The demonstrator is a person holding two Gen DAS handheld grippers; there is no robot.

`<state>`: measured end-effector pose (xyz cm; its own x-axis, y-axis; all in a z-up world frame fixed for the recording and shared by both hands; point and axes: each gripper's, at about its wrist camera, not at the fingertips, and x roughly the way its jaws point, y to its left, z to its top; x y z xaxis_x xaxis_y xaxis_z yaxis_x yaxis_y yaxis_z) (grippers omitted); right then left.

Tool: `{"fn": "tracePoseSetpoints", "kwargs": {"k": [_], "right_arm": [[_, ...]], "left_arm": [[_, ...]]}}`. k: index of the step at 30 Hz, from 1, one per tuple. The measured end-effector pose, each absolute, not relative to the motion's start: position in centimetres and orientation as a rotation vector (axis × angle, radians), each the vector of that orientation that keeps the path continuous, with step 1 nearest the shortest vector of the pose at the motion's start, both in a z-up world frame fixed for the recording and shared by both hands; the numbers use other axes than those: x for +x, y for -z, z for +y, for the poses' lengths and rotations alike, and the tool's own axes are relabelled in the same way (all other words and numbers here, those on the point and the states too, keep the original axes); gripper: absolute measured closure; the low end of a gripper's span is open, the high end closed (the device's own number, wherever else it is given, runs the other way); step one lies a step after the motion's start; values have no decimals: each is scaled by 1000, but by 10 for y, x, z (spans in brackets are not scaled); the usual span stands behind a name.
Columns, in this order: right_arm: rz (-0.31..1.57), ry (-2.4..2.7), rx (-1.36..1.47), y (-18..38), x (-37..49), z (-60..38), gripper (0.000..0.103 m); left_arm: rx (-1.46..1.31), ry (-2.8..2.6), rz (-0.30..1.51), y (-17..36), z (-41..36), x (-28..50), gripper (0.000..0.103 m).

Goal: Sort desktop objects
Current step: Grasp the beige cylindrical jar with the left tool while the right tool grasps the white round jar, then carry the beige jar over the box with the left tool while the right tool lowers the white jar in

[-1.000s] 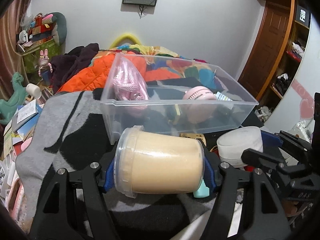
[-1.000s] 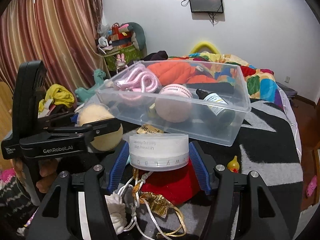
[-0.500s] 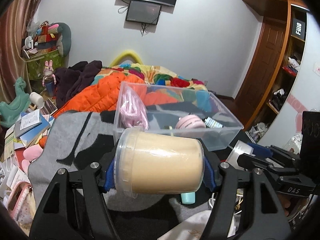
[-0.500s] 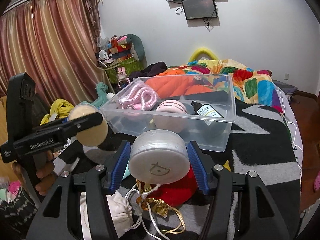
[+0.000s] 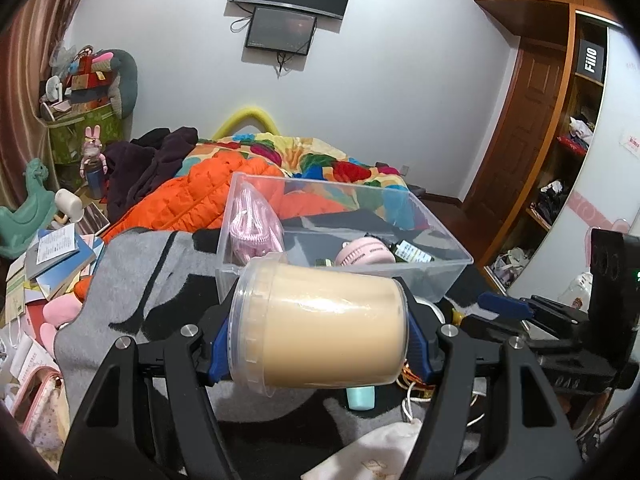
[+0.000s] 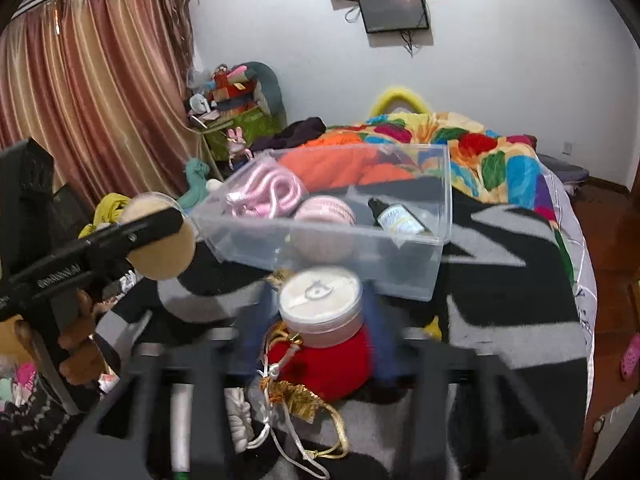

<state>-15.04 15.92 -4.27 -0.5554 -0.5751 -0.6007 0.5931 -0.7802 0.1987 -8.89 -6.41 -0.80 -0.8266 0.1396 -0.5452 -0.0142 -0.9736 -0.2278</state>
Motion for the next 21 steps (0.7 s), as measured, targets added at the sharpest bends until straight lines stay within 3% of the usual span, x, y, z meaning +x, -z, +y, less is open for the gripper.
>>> {"fn": "tracePoseSetpoints", "kwargs": {"k": [13,21], "right_arm": [[219,2301,986,75,-171,116,37],[187,2304,990,77,-173,123,41]], "left_arm": [[-958,-2871,-369,24,-70,-89,36],[-965,-2868,-388,28,-72,-90,36]]}}
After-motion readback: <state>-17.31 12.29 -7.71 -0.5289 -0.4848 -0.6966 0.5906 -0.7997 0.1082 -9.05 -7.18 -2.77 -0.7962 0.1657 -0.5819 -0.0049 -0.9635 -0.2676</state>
